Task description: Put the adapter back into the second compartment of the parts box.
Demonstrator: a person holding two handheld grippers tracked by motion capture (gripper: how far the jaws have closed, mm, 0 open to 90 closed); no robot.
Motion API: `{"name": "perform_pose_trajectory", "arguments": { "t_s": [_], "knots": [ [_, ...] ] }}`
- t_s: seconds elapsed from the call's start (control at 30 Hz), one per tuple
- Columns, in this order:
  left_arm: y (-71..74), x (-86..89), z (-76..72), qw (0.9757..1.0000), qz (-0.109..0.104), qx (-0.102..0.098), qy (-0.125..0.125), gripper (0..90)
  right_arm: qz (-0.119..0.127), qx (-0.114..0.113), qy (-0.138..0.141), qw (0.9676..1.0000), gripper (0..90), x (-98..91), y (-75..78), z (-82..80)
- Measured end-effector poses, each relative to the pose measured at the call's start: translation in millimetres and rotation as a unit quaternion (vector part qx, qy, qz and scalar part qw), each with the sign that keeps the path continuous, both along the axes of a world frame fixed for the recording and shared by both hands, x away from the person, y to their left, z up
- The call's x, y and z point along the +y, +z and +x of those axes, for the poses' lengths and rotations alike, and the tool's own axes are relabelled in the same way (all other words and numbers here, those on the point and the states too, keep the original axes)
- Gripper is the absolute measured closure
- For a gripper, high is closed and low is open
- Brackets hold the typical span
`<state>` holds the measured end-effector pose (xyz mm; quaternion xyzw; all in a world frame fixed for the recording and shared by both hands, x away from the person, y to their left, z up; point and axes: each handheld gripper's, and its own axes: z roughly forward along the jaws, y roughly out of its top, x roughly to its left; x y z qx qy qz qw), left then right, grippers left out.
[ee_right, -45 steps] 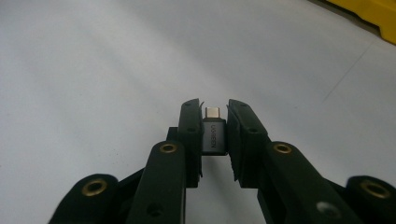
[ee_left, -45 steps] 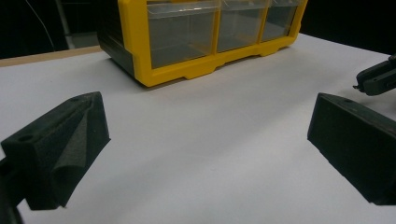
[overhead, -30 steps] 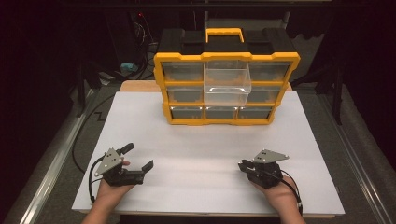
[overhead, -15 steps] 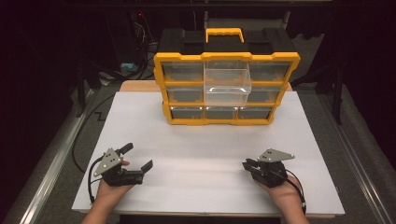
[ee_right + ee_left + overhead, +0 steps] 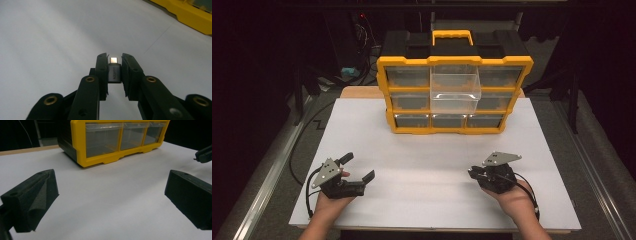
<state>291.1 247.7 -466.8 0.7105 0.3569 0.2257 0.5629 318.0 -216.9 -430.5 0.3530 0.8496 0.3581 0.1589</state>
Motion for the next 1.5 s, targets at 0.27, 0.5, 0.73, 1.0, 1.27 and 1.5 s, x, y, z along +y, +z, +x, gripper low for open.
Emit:
{"name": "perform_pose_trajectory", "arguments": {
  "t_s": [0.27, 0.5, 0.73, 1.0, 1.27, 1.5],
  "knots": [
    [-0.1, -1.3, -0.2, 0.9999, 0.011, -0.002, -0.006, 0.3, -0.018, 0.032, 0.016, 0.9992, 77.4, 3.7, 4.7, 5.9],
    [-0.4, -2.3, 0.9, 0.9999, 0.015, -0.004, -0.006, 0.3, -0.029, 0.056, 0.029, 0.9976, 77.5, 4.4, 9.7, 14.2],
    [0.2, -2.2, -0.9, 0.9998, 0.016, -0.004, -0.006, 0.4, -0.051, 0.07, 0.045, 0.9952, 77.5, 10.2, 9.5, 16.1],
    [1.5, -6.0, -0.9, 0.9997, 0.018, -0.007, -0.012, 0.3, -0.077, 0.101, 0.064, 0.9898, 77.4, 13.6, 12.0, 19.8],
    [1.6, -7.0, -2.9, 0.9997, 0.019, -0.009, -0.015, 0.3, -0.099, 0.122, 0.076, 0.9847, 77.4, 15.8, 13.2, 24.6],
    [1.4, -6.1, -2.2, 0.9997, 0.018, -0.008, -0.013, 0.3, -0.124, 0.148, 0.092, 0.9768, 77.4, 17.1, 12.5, 25.9]
  ]
}}
